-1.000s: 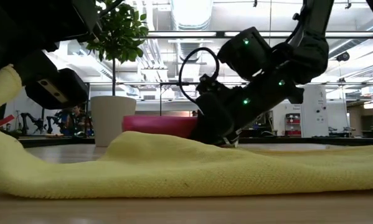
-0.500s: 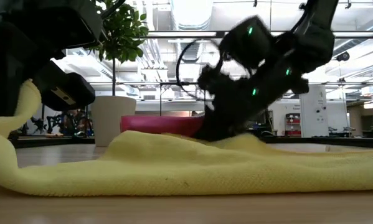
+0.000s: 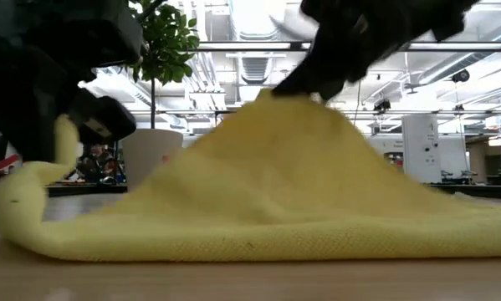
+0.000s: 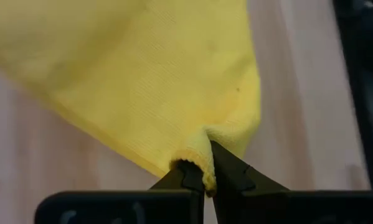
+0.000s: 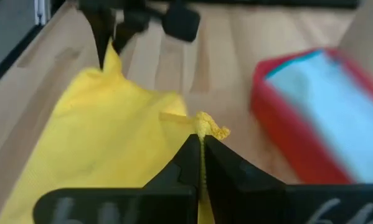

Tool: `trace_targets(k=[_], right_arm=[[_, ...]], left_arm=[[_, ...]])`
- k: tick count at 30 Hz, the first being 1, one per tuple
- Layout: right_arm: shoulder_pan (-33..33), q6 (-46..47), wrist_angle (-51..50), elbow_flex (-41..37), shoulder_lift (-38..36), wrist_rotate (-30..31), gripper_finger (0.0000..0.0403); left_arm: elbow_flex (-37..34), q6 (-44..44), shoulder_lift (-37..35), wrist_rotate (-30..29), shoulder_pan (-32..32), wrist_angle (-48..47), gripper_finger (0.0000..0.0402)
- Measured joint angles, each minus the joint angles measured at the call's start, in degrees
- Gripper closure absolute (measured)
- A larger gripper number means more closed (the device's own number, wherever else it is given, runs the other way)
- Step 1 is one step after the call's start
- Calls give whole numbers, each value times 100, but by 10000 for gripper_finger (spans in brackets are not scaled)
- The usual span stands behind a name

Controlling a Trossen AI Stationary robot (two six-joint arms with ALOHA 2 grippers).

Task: Fold microfiber towels
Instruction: Fold the yellow microfiber cloth

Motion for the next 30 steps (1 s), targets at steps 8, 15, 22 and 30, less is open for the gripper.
trace_targets(k=[8,15,22,30], right_arm=[[188,-306,-1001,-3,-1381,782,394],[322,-488,-1223,4,-2061,809,394],[635,-815,-1277,54,-2922,811,394],[1002,-959,-1531,54,-3802,301,394]], left_arm=[[45,390,-462,-436,2,2,402],[43,521,-1478,-1266,13,-72,402],[43,678,-2897,-1558,15,-310,402],[-53,1476,-3947,-1170,15,-401,402]])
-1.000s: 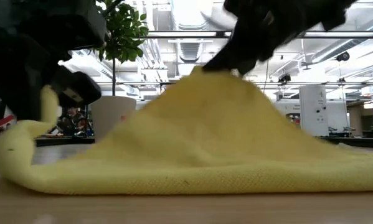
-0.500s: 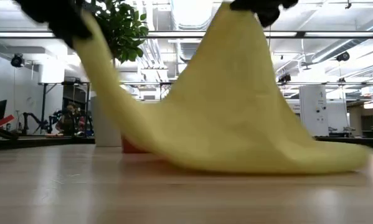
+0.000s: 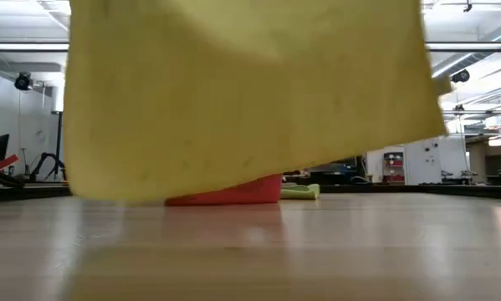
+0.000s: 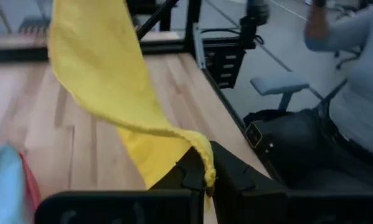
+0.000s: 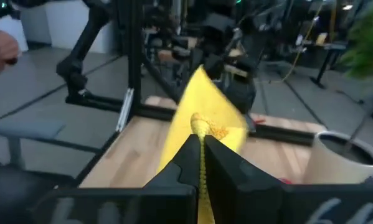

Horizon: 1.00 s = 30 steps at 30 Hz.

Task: Fold microfiber towels
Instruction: Fold the yellow microfiber cloth

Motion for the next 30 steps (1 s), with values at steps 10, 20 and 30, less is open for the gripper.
trace_targets(k=[10,20,30], right_arm=[[6,-186,-1028,4,-80,1549,394],[19,-348,-1303,-27,-148,1111,394],[214,1452,-1335,-617,366,-871,394]], left_arm=[[-17,900,-375,-242,385,-280,402],[112,1053,-492,-398,755,-1072,402],[-380,-727,531,279,317,-656,402]])
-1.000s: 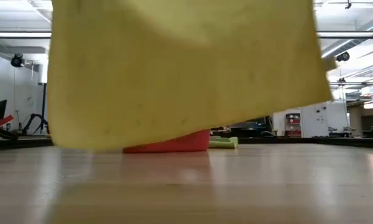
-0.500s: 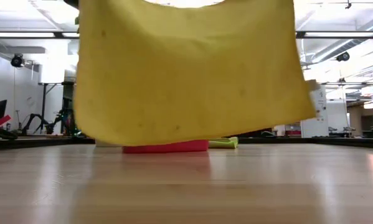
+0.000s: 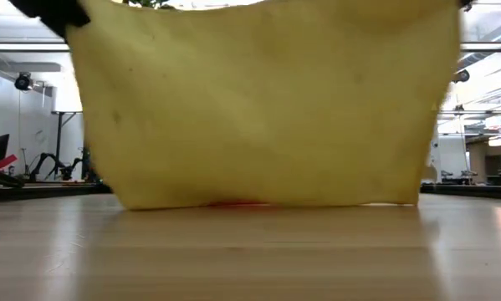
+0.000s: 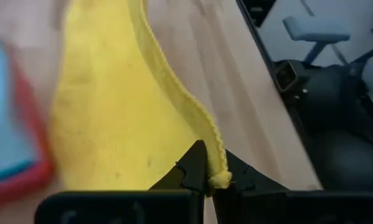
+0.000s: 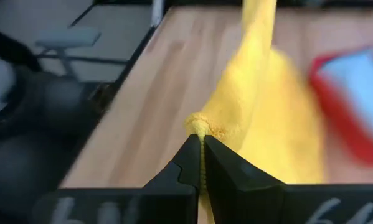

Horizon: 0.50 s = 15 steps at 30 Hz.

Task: Fold microfiber towels
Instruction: Fold the yellow microfiber cloth

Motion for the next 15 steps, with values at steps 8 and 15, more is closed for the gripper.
trace_targets(k=[8,15], right_arm=[[838,1648,715,-448,1067,-357,394],[1376,3297,1446,-435,2199,-820,394]], left_arm=[[-109,-1075,1590,758,-735,1295,402],[-101,-1908,2931,1794,-971,3060,402]])
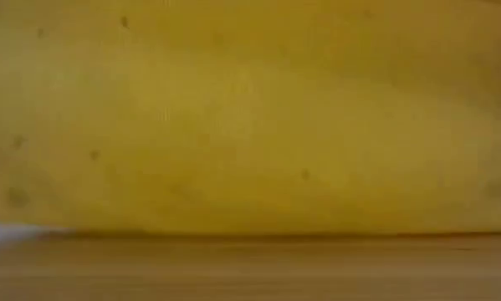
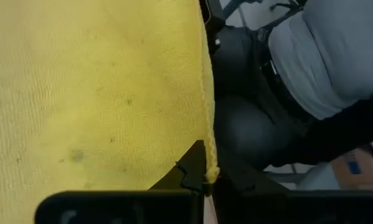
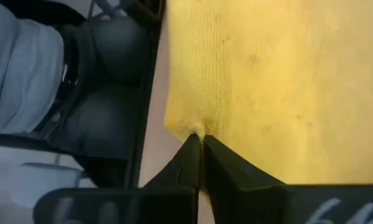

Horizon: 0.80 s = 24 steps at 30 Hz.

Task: Fold microfiber towels
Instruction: Fold the yellow microfiber cloth

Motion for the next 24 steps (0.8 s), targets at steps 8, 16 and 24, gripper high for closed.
trace_targets(k=[8,16,24], right_arm=[[317,907,268,5,613,-64,394],[227,826,-492,3,82,-33,394],[16,133,-2405,4,-1603,2629,394]], left_arm=[[1,-312,831,372,5,501,402],[-36,-465,595,91,218,200,402],[302,231,-846,-556,579,-1932,402]])
